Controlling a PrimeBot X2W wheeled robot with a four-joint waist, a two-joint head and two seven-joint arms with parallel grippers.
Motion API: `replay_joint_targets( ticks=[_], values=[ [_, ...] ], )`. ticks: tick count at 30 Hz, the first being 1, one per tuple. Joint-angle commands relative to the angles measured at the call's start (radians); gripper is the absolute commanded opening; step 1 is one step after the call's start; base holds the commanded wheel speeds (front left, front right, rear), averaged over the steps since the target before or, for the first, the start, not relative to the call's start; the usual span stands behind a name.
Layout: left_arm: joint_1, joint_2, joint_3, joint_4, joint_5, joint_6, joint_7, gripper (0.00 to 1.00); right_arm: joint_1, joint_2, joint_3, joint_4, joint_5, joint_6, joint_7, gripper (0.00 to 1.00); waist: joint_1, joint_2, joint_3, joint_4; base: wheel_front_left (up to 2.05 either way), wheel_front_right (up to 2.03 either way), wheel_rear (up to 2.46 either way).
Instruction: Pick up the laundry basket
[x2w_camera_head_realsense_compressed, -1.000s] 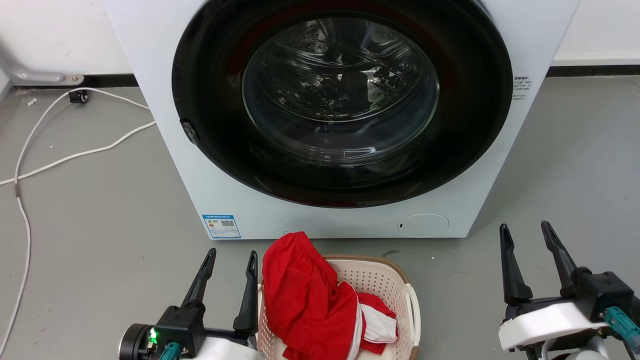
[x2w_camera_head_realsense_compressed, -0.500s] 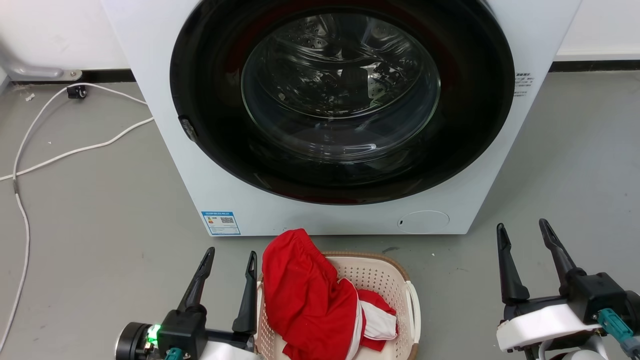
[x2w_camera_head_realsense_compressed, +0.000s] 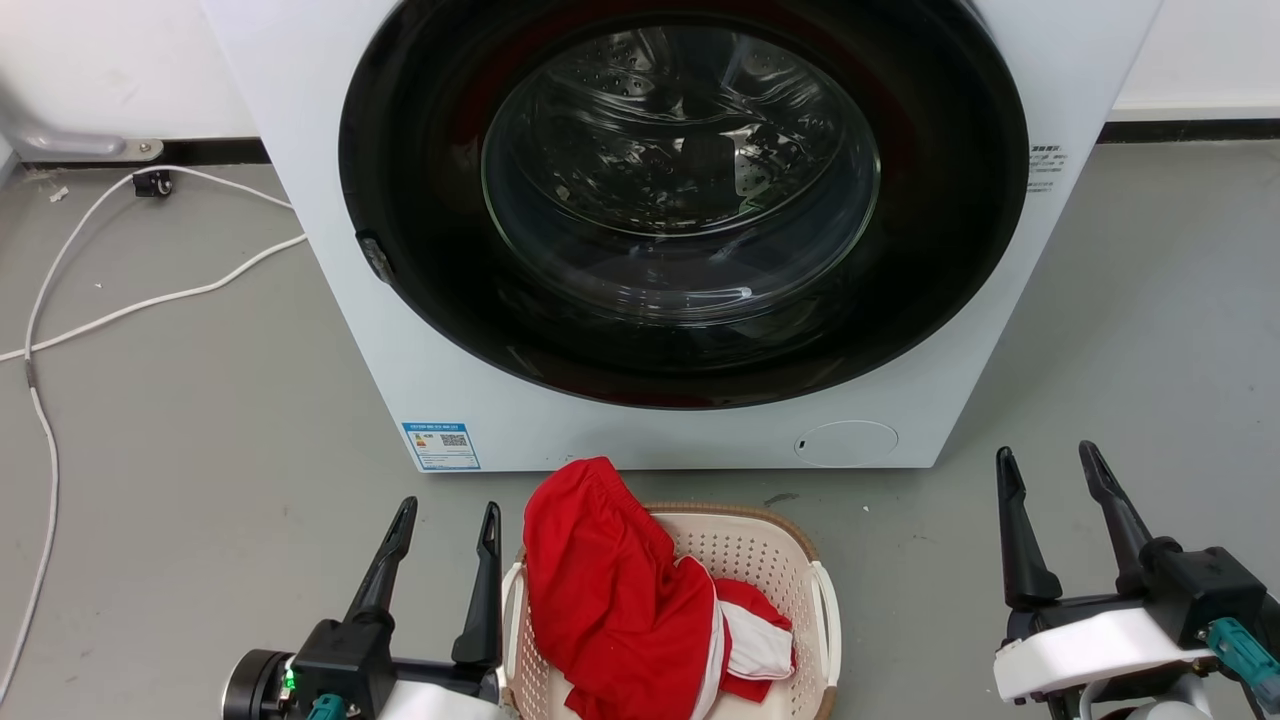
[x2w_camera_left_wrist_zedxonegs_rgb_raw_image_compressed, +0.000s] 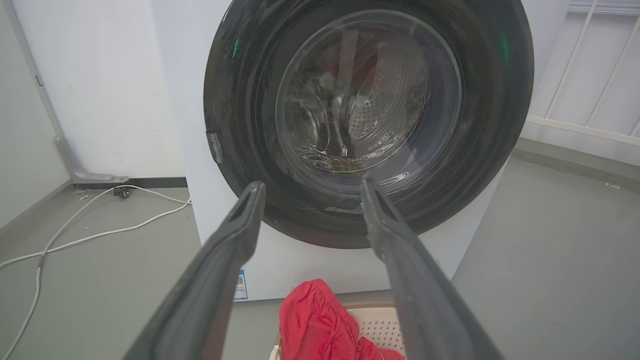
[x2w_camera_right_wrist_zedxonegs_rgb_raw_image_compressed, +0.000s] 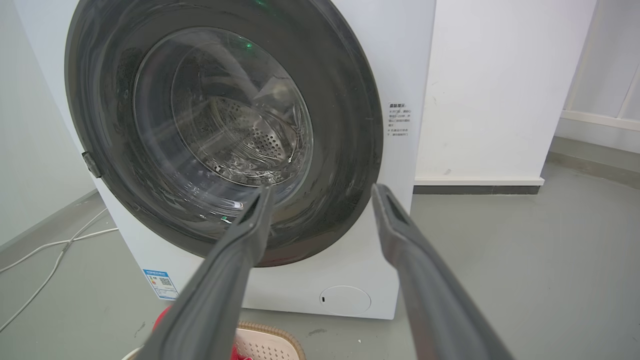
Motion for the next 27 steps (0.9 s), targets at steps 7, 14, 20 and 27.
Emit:
replay_joint_targets(
  ticks=[7, 14, 20, 27],
  values=[
    [0.008, -0.001, -0.005, 0.006, -0.008, -0.003, -0.005, 1.0, -0.001, -0.002, 0.001, 0.001, 0.007, 0.0, -0.004, 1.0, 0.0, 0.0, -0.002, 0.001, 0.0, 0.0, 0.0],
    [0.007, -0.001, -0.005, 0.009, -0.013, -0.006, -0.005, 1.0, -0.004, -0.002, 0.006, -0.001, 0.007, 0.0, -0.004, 1.0, 0.0, 0.0, 0.002, 0.0, 0.0, 0.0, 0.0],
    [-0.005, -0.001, -0.006, 0.013, -0.013, -0.008, -0.005, 1.0, -0.01, -0.002, 0.005, -0.005, -0.001, 0.0, -0.004, 1.0, 0.0, 0.0, 0.03, -0.002, 0.0, 0.0, 0.0],
    [-0.061, -0.001, 0.001, 0.037, -0.013, -0.014, -0.004, 1.0, -0.048, -0.002, 0.006, 0.006, -0.017, 0.0, -0.004, 1.0, 0.0, 0.0, 0.139, -0.006, 0.0, 0.0, 0.0]
  ],
)
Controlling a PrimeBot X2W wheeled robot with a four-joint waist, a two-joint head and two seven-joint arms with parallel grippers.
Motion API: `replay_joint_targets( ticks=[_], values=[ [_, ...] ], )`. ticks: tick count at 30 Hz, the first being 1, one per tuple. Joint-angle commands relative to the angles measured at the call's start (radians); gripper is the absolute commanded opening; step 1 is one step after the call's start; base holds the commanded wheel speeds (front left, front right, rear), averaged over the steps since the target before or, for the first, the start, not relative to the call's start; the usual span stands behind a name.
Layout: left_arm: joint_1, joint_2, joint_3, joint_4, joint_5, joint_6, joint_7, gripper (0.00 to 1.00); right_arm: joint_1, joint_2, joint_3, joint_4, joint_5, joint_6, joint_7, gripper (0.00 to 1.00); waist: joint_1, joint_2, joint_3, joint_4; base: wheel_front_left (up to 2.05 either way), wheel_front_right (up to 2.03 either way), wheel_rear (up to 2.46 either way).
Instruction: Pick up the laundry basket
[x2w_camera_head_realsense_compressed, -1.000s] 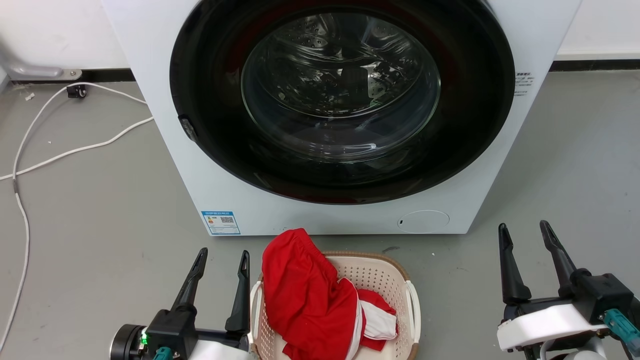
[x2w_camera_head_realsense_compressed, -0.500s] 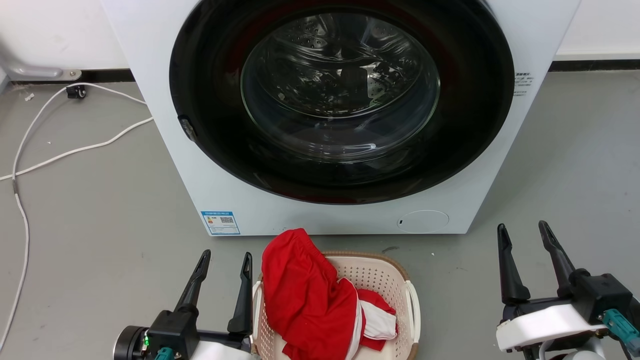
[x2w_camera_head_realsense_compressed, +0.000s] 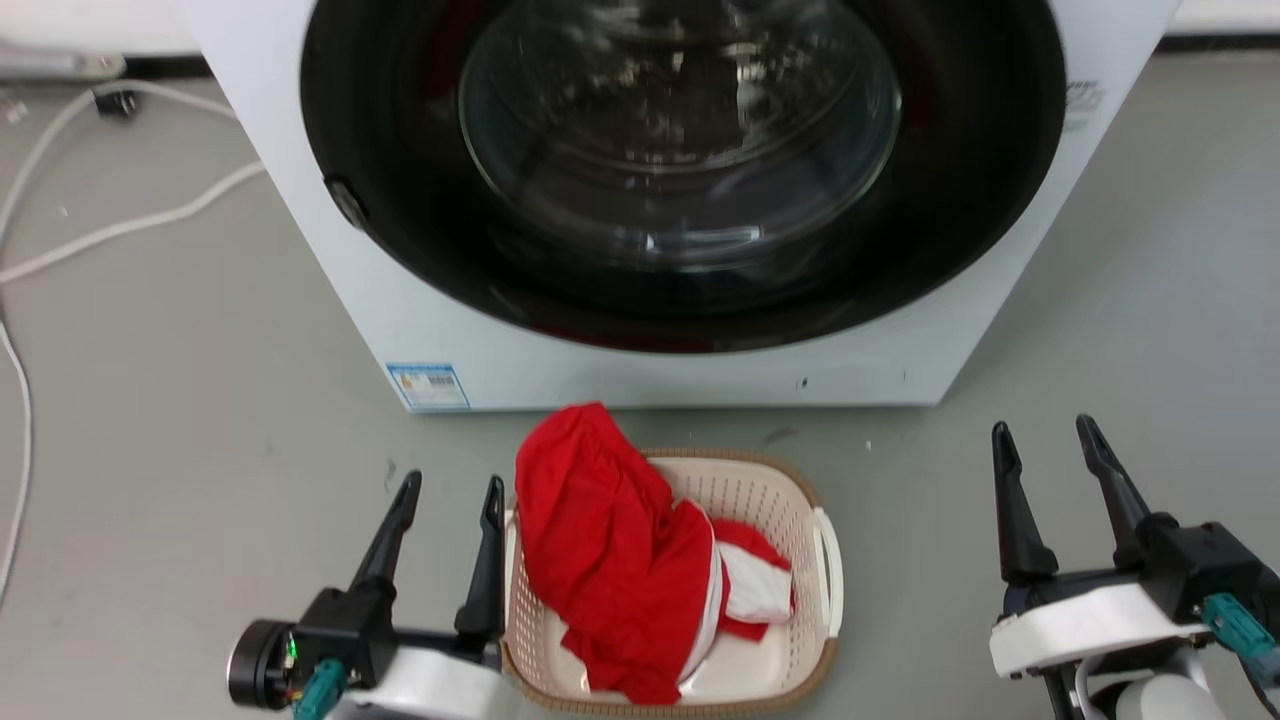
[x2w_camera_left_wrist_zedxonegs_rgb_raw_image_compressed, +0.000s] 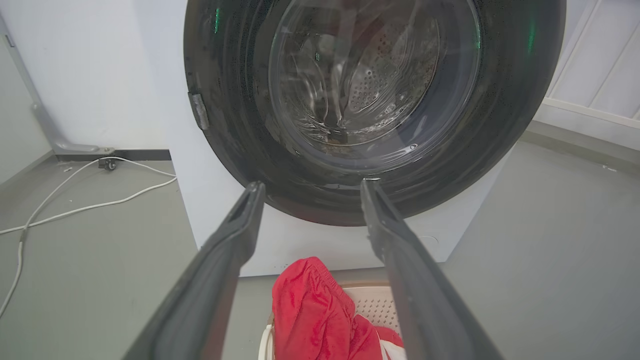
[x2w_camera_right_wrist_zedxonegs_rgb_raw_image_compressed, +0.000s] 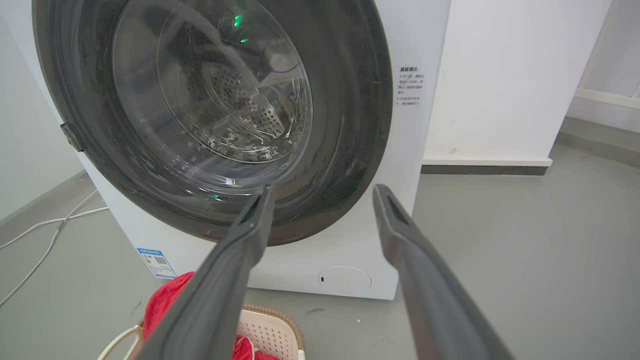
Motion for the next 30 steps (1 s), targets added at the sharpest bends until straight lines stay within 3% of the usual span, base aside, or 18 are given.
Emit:
replay_joint_targets(
  ticks=[1, 8, 15, 24, 30],
  values=[
    [-0.03, -0.001, 0.007, 0.009, 0.003, -0.006, -0.003, 1.0, -0.025, -0.002, 0.001, 0.006, -0.01, 0.0, -0.003, 1.0, 0.0, 0.0, 0.066, -0.003, 0.0, 0.0, 0.0],
    [-0.155, 0.0, 0.053, 0.11, 0.022, -0.032, -0.003, 1.0, -0.118, -0.001, 0.001, 0.047, -0.03, 0.0, 0.023, 1.0, 0.0, 0.0, 0.238, -0.007, 0.0, 0.0, 0.0],
    [-0.323, 0.023, 0.086, 0.296, 0.032, -0.058, -0.003, 1.0, -0.243, -0.001, 0.018, 0.138, -0.05, 0.0, 0.069, 1.0, 0.0, 0.0, 0.388, -0.006, 0.0, 0.0, 0.0],
    [-0.548, 0.065, 0.053, 0.606, 0.027, -0.079, -0.003, 1.0, -0.43, -0.001, 0.054, 0.374, -0.028, 0.0, 0.202, 1.0, 0.0, 0.0, 0.526, -0.001, 0.0, 0.0, 0.0],
    [-0.688, 0.079, -0.019, 0.858, -0.003, -0.085, 0.027, 1.0, -0.545, -0.001, 0.086, 0.545, -0.006, 0.0, 0.271, 1.0, 0.0, 0.0, 0.583, 0.002, 0.0, 0.0, 0.0]
  ],
)
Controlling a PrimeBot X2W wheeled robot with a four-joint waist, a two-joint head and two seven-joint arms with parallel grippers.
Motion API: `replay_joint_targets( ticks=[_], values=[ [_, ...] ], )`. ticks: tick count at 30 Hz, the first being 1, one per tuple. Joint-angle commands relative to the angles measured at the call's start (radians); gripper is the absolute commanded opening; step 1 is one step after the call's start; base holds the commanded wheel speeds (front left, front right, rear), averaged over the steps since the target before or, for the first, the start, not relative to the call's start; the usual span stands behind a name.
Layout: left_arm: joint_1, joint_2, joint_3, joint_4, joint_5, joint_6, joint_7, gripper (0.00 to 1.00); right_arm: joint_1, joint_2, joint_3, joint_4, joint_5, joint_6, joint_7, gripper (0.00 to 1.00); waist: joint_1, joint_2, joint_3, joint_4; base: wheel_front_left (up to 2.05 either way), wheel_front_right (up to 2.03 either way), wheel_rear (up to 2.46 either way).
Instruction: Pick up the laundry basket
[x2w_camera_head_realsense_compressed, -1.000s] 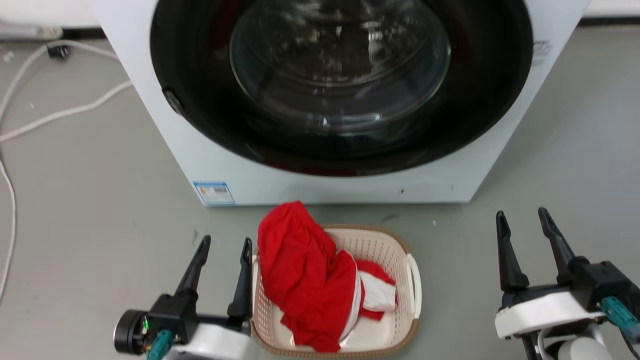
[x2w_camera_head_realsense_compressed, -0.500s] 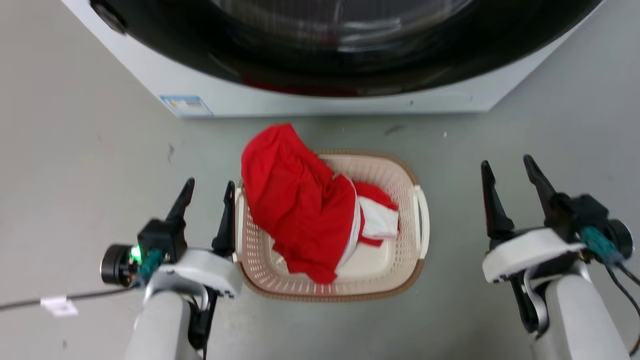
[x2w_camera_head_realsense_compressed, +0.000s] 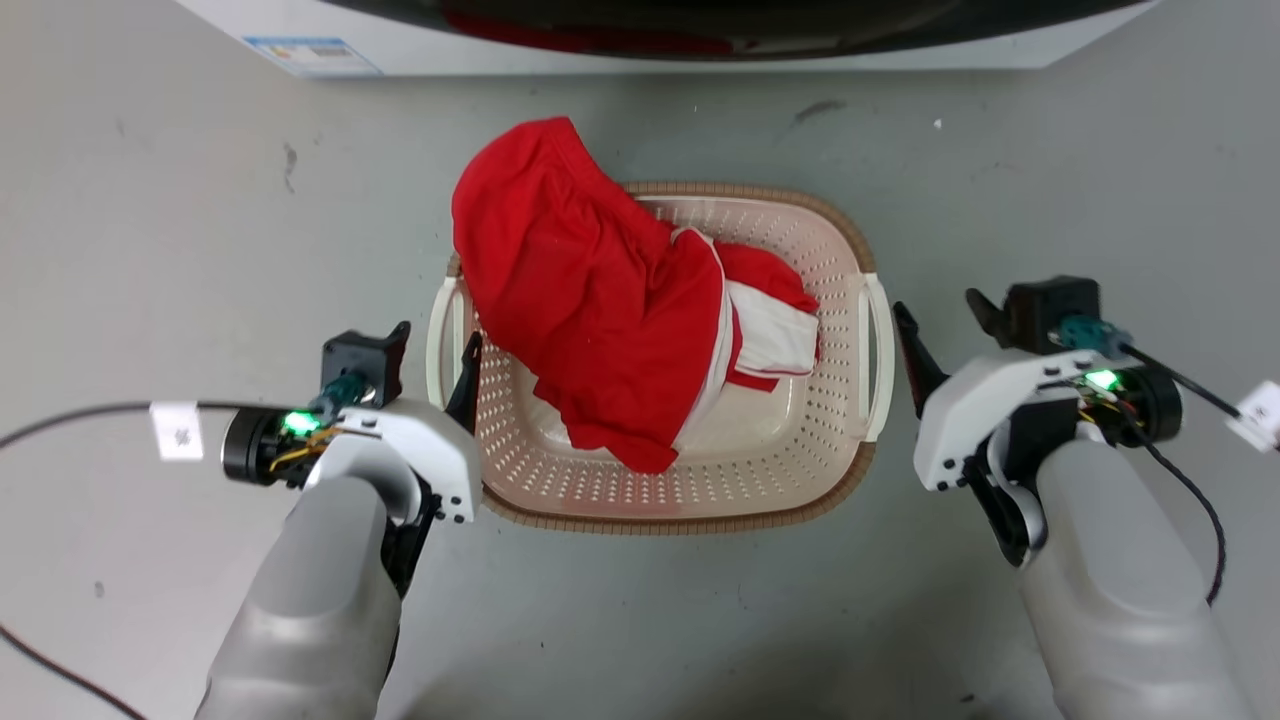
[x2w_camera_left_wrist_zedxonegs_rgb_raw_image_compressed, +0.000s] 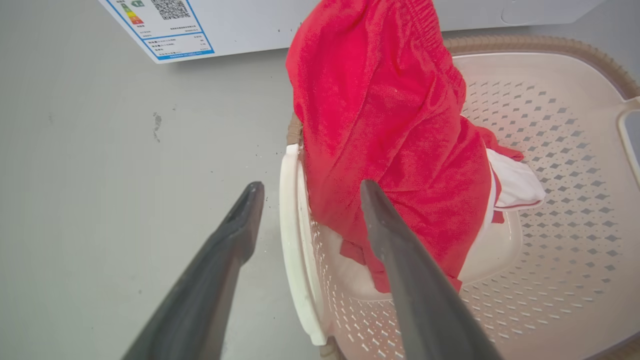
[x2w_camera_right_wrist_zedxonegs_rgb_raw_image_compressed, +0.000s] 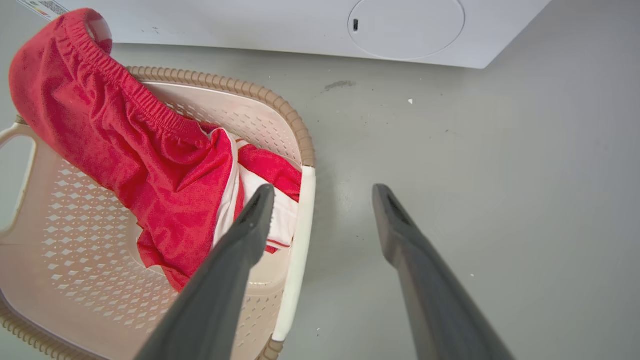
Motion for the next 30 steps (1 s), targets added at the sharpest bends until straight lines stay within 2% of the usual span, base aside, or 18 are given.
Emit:
replay_joint_targets(
  ticks=[1, 7, 14, 21, 30],
  values=[
    [-0.045, 0.007, -0.034, 0.049, -0.018, 0.0, 0.013, 1.0, -0.045, -0.001, 0.017, 0.047, 0.016, -0.001, 0.019, 1.0, -0.0002, 0.0, 0.031, 0.001, 0.0, 0.0, 0.0],
    [-0.144, 0.024, -0.148, 0.164, -0.103, -0.001, 0.055, 1.0, -0.151, -0.001, 0.061, 0.2, 0.057, -0.001, 0.079, 1.0, -0.0002, 0.0, 0.081, 0.003, 0.0, 0.0, 0.0],
    [-0.235, 0.042, -0.269, 0.217, -0.205, -0.001, 0.109, 1.0, -0.26, -0.001, 0.121, 0.339, 0.105, -0.001, 0.127, 1.0, -0.0002, 0.0, 0.133, 0.016, 0.0, 0.0, 0.0],
    [-0.286, 0.067, -0.403, 0.214, -0.308, -0.001, 0.179, 1.0, -0.342, -0.001, 0.173, 0.443, 0.123, -0.001, 0.141, 1.0, -0.0002, 0.0, 0.171, 0.025, 0.0, 0.0, 0.0],
    [-0.327, 0.105, -0.531, 0.198, -0.419, -0.001, 0.204, 1.0, -0.414, -0.001, 0.197, 0.529, 0.144, -0.001, 0.126, 1.0, -0.0002, 0.0, 0.208, 0.034, 0.0, 0.0, 0.0]
  ],
)
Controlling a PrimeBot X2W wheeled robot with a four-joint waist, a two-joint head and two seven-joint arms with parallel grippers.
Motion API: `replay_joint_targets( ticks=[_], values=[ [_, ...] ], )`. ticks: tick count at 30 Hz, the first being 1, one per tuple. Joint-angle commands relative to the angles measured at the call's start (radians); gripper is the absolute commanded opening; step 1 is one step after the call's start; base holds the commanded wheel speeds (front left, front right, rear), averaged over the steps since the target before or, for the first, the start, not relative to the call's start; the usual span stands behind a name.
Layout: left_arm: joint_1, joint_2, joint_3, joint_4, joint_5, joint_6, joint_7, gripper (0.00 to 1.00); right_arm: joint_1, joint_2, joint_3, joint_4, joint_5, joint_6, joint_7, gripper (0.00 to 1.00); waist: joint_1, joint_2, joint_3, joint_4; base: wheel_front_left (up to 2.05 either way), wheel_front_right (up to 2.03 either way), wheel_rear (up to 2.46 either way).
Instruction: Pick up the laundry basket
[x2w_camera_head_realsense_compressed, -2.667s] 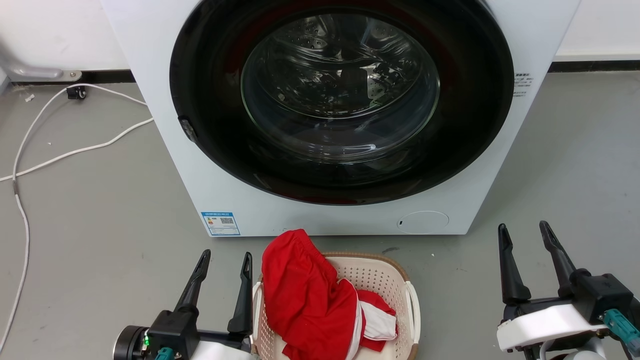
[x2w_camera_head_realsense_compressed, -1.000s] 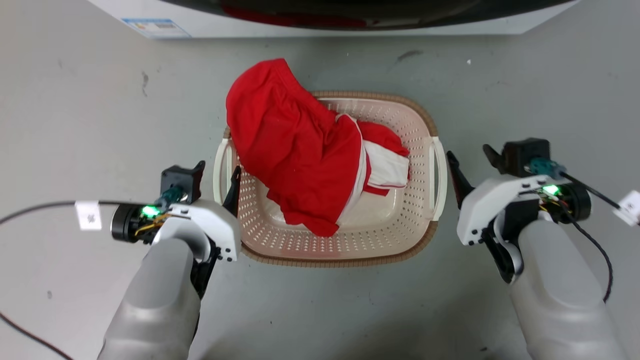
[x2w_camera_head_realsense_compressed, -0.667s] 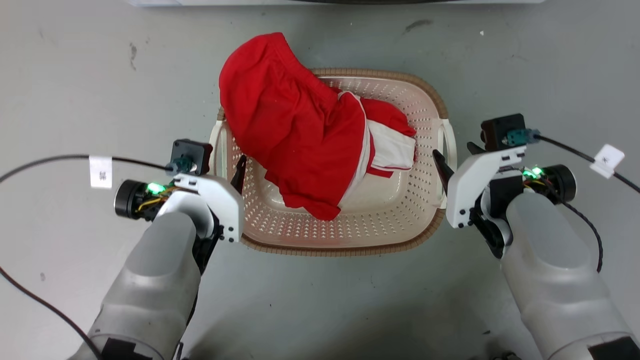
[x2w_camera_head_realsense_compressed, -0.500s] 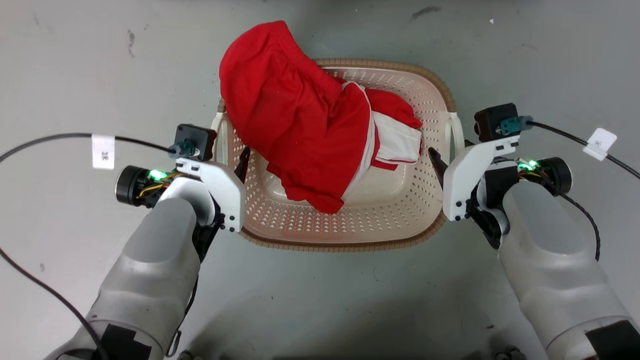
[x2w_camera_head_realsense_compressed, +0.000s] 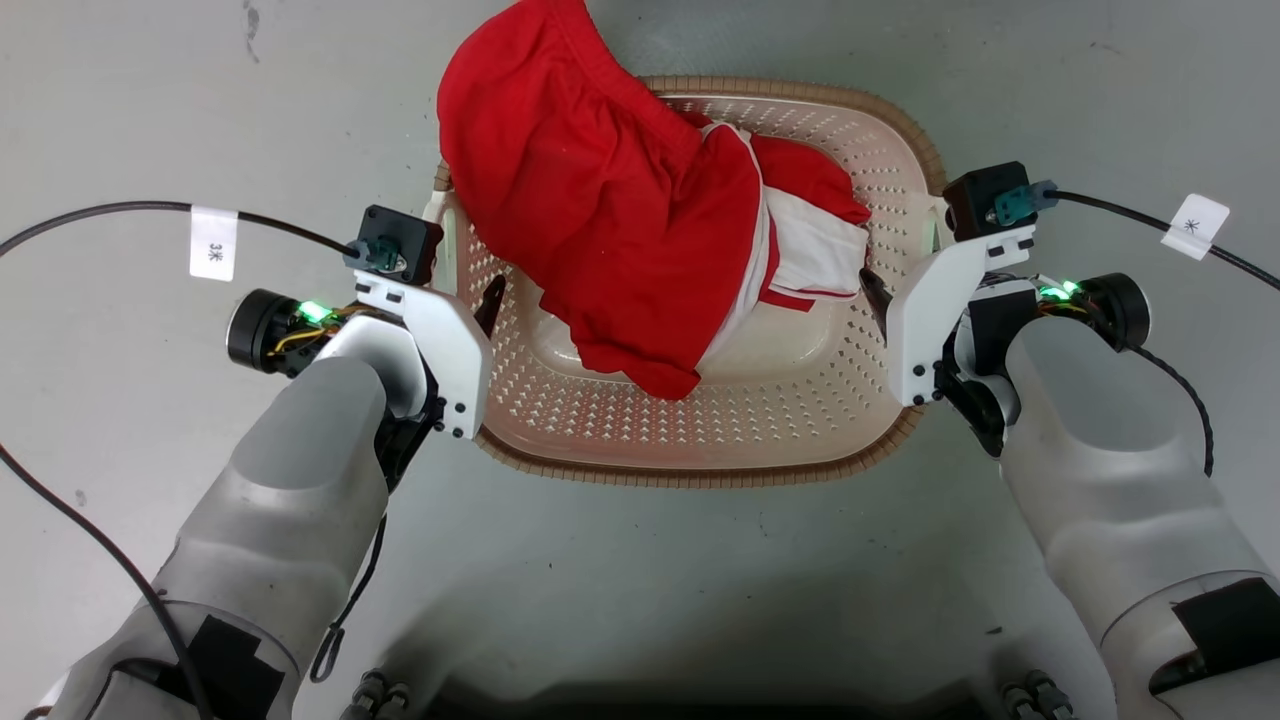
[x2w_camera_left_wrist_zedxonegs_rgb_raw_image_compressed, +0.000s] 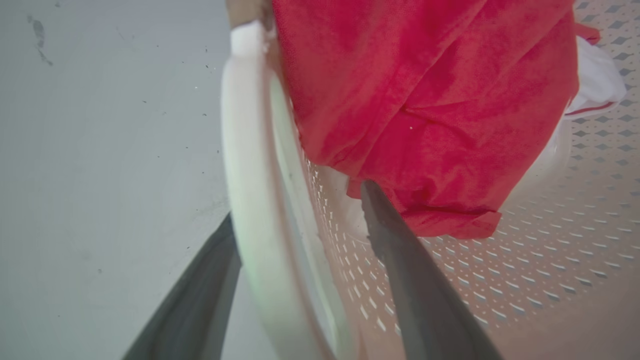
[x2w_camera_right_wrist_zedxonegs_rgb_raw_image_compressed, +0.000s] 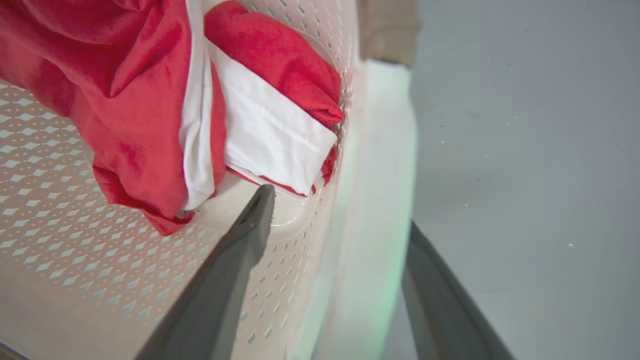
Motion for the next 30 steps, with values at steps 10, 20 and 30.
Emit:
replay_joint_targets(
  ticks=[10, 20, 30],
  values=[
    [-0.027, 0.016, -0.119, -0.015, -0.106, -0.001, 0.008, 0.0, -0.044, -0.001, 0.046, 0.056, 0.025, 0.0, -0.015, 0.0, -0.0001, 0.0, 0.014, 0.013, 0.0, 0.0, 0.0],
    [0.017, 0.05, -0.25, -0.055, -0.229, -0.002, 0.054, 0.0, -0.003, -0.001, 0.088, 0.095, 0.043, 0.001, 0.029, 0.0, -0.0001, 0.0, -0.098, 0.002, 0.0, 0.0, 0.0],
    [0.109, 0.128, -0.394, -0.169, -0.438, -0.002, 0.244, 0.0, 0.072, -0.001, 0.175, 0.103, 0.111, 0.001, 0.257, 0.0, -0.0001, 0.0, -0.36, -0.019, 0.0, 0.0, 0.0]
  ],
)
